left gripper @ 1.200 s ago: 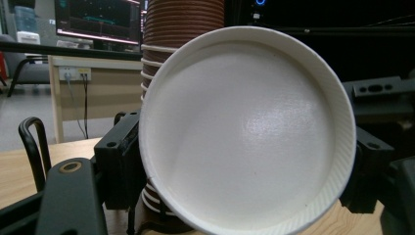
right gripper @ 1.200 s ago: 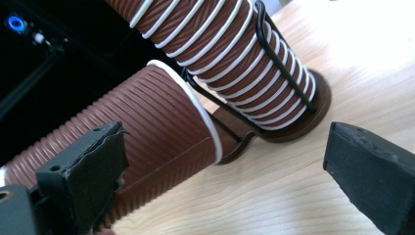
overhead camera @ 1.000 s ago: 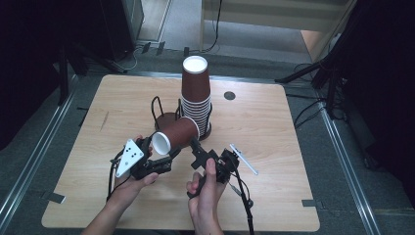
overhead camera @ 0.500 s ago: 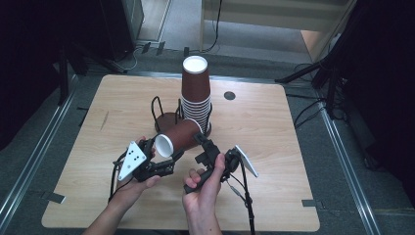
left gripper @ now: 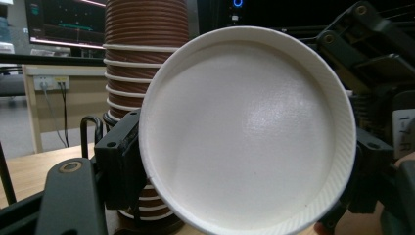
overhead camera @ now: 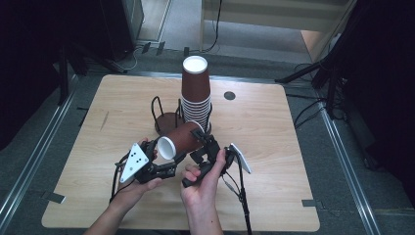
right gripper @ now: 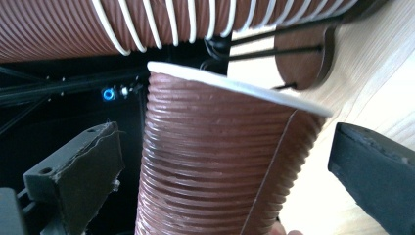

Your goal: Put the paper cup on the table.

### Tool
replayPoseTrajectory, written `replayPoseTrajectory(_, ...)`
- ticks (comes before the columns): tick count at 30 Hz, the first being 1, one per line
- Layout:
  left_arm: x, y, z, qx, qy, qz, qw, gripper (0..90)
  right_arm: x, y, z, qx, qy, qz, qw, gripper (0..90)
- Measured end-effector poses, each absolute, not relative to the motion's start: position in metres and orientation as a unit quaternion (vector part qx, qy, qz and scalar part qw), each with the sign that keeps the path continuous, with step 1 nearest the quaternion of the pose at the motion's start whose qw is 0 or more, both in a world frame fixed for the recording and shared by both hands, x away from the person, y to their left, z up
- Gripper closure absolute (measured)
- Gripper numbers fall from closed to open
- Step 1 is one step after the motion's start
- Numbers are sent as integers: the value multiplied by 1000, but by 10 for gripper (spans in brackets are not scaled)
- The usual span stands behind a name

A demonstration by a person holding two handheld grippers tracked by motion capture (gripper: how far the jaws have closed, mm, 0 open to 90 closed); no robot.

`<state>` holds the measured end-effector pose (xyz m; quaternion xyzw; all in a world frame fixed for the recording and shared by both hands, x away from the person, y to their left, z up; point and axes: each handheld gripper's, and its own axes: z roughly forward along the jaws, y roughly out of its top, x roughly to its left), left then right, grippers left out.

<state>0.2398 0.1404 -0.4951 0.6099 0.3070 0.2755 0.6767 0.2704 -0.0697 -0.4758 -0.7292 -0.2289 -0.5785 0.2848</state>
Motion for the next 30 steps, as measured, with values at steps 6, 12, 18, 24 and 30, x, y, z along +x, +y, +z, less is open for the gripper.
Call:
replayPoseTrajectory(6,239,138,-496,615,300,274,676,221,273,-65,-482,-728,-226,-574,300,0)
replayPoseTrajectory(12,238,137,-497,617,296,275,675,222,278,-67,-487,-722,-222,-578,309,0)
replayPoseTrajectory(18,237,136,-497,621,293,274,673,222,285,-66,-493,-710,-219,-578,339,7)
replayPoseTrajectory(24,238,137,-498,624,292,274,671,221,288,-67,-496,-706,-223,-573,350,57)
replayPoseTrajectory(30,237,138,-498,623,289,273,673,213,287,-67,-496,-698,-226,-583,349,80)
